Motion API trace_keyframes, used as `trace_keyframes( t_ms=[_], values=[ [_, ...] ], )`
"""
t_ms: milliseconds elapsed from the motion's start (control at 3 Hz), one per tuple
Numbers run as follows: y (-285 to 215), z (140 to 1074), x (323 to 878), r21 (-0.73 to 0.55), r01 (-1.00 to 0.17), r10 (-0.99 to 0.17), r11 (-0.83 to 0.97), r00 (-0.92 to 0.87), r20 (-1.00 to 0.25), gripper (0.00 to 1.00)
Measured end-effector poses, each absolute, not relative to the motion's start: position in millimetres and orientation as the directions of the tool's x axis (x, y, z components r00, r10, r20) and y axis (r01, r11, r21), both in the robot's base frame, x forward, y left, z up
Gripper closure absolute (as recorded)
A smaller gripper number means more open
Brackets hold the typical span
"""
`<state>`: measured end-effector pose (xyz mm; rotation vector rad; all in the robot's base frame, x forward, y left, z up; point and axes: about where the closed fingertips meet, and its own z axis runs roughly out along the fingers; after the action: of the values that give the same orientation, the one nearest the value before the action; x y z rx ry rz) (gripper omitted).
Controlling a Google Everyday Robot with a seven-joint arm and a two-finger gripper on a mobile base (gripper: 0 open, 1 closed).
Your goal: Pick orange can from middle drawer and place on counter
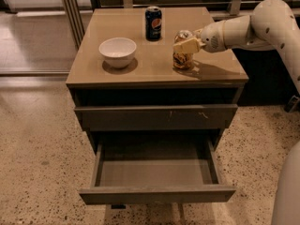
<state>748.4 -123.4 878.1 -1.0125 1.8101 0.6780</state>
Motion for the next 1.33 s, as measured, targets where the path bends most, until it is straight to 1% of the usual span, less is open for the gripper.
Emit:
trace_keyframes(
  t_ms=[1000, 1333],
  values=[
    [-123.3, 878.1, 748.4, 0.026, -0.86, -0.351, 0.509, -0.235, -0.906, 0.11],
    [-123.2, 878.0, 748.4, 0.026, -0.86, -0.351, 0.509, -0.235, -0.906, 0.0]
  ],
)
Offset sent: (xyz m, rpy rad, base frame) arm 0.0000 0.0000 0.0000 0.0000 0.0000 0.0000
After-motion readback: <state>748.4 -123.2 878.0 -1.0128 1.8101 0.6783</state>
